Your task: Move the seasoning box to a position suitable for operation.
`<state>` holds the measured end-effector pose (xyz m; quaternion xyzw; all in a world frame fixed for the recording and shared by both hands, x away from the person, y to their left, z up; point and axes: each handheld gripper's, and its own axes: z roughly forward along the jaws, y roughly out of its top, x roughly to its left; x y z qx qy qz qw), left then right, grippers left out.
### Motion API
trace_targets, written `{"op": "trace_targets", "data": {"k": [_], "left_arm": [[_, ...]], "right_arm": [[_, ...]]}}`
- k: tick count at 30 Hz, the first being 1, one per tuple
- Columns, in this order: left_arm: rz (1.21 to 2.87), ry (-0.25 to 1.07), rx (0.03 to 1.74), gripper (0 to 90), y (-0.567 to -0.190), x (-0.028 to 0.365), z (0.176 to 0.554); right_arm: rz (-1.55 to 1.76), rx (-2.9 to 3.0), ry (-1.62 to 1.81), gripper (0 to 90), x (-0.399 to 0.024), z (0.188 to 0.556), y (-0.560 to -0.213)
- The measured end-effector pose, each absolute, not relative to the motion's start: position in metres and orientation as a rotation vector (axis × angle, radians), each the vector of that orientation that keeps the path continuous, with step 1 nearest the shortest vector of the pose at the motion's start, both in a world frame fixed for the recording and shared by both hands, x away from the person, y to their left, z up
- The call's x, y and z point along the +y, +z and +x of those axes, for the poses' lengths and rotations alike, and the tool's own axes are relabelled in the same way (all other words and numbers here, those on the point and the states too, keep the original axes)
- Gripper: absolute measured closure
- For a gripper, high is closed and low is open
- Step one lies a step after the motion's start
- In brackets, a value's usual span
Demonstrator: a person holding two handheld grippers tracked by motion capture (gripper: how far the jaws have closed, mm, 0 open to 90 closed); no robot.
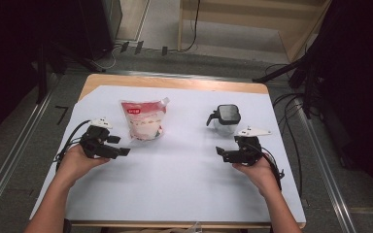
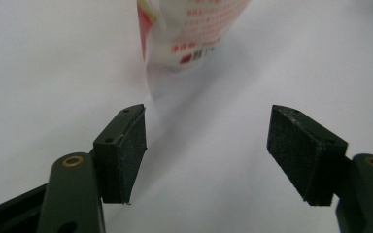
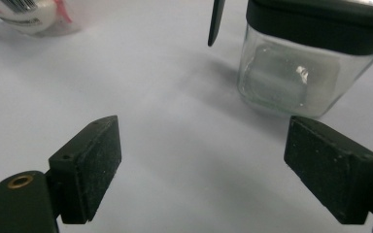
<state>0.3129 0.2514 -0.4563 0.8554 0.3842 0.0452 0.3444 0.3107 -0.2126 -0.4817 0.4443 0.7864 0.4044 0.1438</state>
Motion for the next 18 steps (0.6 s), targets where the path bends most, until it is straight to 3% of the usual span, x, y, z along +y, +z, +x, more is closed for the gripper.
{"op": "trace_targets", "data": {"k": [8,15,18], "left_arm": [[2.244,0.103,0.946,39.9,-0.4580,0.2462,0.3111],[2.267,0.107,0.956,38.3,-0.4556,0.2429,0.3111],[2.273,0.049,0.993,38.2,-0.4559,0.2434,0.3132]], "right_arm": [[1.291,2.258,1.194,22.2,-0.2134,0.3139,-0.4808],[1.274,2.258,1.227,30.8,-0.2167,0.3149,-0.4778],[1.267,2.241,1.224,33.6,-0.2176,0.3146,-0.4762]]}}
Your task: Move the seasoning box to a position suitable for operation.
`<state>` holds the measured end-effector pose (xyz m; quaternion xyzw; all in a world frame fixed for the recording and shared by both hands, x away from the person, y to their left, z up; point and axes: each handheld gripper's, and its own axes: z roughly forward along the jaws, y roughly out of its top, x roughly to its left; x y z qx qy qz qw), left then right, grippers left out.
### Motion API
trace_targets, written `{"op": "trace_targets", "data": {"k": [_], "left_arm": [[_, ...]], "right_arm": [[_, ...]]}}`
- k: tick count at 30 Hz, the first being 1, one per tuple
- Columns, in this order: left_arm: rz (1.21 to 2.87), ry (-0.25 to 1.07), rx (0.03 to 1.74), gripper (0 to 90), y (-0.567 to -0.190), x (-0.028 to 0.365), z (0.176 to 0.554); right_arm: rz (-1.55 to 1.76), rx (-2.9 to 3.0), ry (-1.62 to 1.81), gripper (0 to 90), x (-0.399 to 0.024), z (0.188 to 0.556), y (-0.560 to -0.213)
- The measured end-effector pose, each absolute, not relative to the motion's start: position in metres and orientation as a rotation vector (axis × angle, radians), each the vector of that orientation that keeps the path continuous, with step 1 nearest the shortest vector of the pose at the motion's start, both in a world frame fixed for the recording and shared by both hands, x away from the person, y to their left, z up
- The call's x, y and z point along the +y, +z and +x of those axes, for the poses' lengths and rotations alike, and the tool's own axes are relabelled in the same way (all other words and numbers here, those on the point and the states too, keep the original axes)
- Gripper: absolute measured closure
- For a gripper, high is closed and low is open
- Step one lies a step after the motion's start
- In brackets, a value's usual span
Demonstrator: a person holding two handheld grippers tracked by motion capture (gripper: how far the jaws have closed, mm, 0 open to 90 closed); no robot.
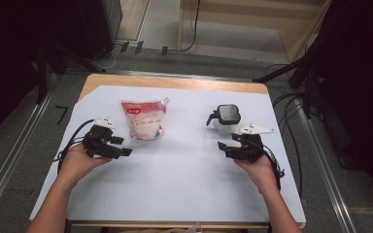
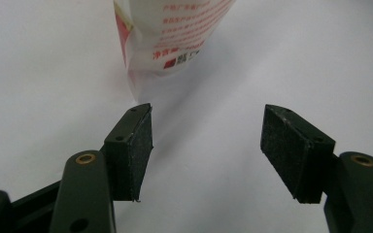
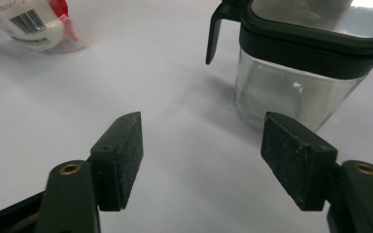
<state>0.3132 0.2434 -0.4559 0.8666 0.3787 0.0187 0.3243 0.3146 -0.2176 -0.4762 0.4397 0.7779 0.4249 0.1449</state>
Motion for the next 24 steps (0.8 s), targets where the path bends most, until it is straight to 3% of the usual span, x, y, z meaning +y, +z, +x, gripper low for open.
{"op": "trace_targets", "data": {"k": [24], "left_arm": [[2.233,0.097,0.927,35.2,-0.449,0.243,0.309]], "right_arm": [[1.326,2.170,1.241,38.8,-0.230,0.321,-0.472]]}}
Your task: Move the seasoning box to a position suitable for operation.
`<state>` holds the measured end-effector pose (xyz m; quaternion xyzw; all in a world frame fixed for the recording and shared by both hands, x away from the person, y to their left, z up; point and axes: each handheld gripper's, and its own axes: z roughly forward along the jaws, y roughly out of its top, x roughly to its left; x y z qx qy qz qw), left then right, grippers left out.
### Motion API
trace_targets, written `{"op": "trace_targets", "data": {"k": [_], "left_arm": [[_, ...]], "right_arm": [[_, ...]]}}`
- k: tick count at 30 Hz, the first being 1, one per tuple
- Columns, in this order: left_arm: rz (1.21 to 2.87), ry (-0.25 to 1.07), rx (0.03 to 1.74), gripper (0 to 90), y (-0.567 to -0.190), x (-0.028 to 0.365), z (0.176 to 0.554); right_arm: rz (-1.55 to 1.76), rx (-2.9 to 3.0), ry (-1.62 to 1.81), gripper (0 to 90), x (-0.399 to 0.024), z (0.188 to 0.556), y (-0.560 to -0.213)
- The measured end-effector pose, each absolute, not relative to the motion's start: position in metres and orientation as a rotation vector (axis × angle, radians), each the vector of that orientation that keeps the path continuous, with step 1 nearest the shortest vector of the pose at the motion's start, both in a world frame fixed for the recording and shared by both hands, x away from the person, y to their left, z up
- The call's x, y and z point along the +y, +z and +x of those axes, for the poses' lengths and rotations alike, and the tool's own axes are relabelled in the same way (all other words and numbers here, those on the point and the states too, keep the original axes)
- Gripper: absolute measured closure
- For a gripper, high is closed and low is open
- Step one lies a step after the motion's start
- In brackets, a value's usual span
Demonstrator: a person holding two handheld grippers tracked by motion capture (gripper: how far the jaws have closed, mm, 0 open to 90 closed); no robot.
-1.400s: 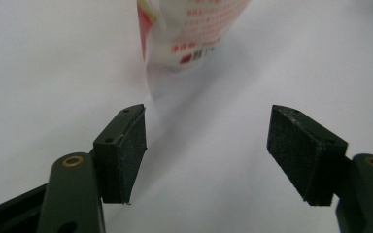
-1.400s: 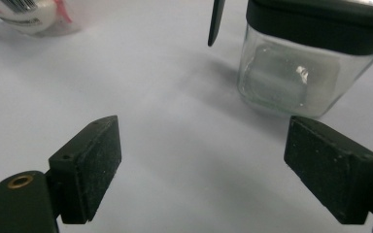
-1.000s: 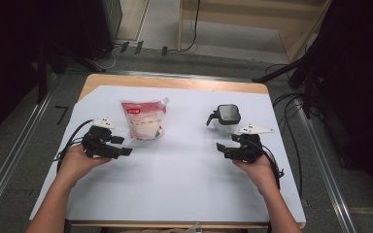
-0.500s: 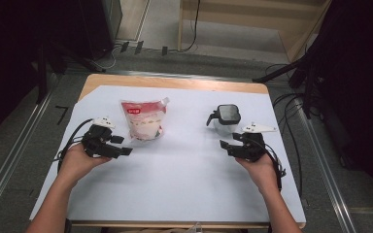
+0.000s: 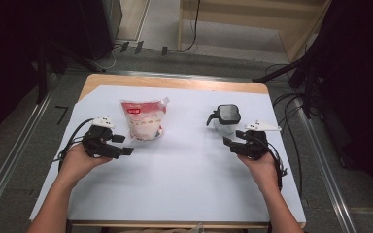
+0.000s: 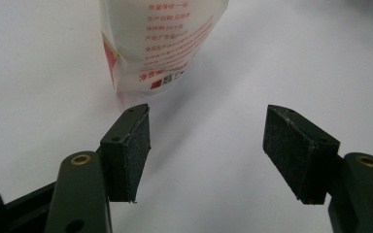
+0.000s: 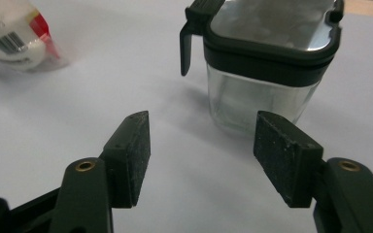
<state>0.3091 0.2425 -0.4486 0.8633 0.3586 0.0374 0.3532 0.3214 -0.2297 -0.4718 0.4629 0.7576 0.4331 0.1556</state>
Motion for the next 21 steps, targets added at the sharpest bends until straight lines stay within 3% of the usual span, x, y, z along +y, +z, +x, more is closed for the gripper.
{"op": "trace_targets", "data": {"k": [9,12,15,21], "left_arm": [[2.254,0.098,0.914,34.0,-0.448,0.247,0.309],[2.243,0.101,0.925,34.0,-0.448,0.248,0.309],[2.243,0.103,0.907,34.1,-0.446,0.248,0.311],[2.240,0.068,0.912,34.1,-0.449,0.247,0.315]], "right_arm": [[1.380,2.119,1.223,33.0,-0.231,0.323,-0.471],[1.402,2.076,1.228,27.1,-0.230,0.324,-0.471],[1.441,2.027,1.217,14.3,-0.227,0.332,-0.471],[1.466,1.992,1.217,8.8,-0.227,0.346,-0.471]]}}
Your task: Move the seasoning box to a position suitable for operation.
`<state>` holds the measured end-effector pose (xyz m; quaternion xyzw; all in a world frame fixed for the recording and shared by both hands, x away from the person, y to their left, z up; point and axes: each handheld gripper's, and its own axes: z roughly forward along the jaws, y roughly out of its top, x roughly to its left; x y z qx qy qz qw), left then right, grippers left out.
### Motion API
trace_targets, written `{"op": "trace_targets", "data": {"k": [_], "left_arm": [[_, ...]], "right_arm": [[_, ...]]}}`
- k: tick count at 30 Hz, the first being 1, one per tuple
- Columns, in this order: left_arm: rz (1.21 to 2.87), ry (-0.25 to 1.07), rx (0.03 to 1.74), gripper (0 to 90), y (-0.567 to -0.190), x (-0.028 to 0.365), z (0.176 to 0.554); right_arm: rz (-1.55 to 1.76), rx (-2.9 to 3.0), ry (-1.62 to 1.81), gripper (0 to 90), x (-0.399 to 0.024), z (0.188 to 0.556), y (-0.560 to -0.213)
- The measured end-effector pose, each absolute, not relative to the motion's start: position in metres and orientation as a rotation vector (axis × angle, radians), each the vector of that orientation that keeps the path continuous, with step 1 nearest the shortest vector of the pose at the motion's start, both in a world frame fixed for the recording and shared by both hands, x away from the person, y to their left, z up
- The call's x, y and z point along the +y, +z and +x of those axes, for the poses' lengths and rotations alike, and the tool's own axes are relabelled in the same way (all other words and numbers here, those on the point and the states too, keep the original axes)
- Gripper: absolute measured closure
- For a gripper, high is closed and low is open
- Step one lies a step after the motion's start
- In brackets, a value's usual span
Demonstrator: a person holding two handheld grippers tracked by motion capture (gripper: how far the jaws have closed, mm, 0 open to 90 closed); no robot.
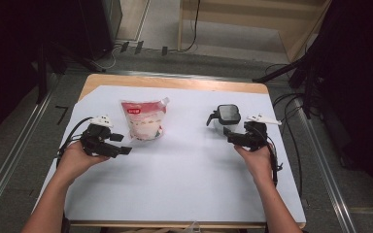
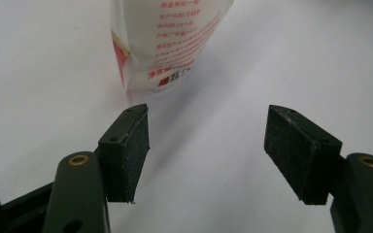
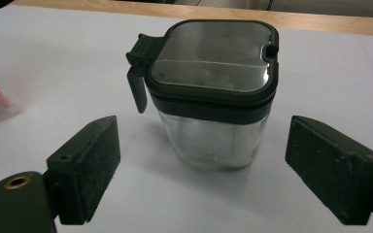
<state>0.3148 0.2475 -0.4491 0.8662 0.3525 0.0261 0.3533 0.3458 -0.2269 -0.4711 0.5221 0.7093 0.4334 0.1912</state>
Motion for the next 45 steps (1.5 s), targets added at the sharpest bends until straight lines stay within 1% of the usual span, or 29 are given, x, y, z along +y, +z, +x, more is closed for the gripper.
{"op": "trace_targets", "data": {"k": [2,6,14,19,29,35,40,45], "left_arm": [[2.241,0.065,0.911,34.4,-0.450,0.247,0.316],[2.254,0.063,0.920,35.1,-0.451,0.245,0.318],[2.248,0.073,0.893,35.6,-0.447,0.242,0.317],[2.250,0.080,0.886,35.6,-0.446,0.241,0.314],[2.240,0.090,0.896,35.6,-0.443,0.243,0.301],[2.258,0.101,0.898,35.5,-0.439,0.239,0.296],[2.254,0.101,0.877,35.5,-0.437,0.236,0.297],[2.257,0.092,0.863,35.6,-0.437,0.233,0.300]], "right_arm": [[1.471,1.987,1.212,8.8,-0.227,0.350,-0.473],[1.471,1.975,1.184,5.5,-0.226,0.356,-0.477],[1.471,1.983,1.158,2.5,-0.215,0.364,-0.487],[1.476,1.967,1.156,5.3,-0.208,0.372,-0.493],[1.473,1.942,1.123,5.1,-0.200,0.383,-0.502],[1.534,1.859,1.163,5.5,-0.195,0.395,-0.510],[1.544,1.823,1.161,9.0,-0.192,0.398,-0.517],[1.464,1.832,1.121,12.1,-0.191,0.397,-0.517]]}}
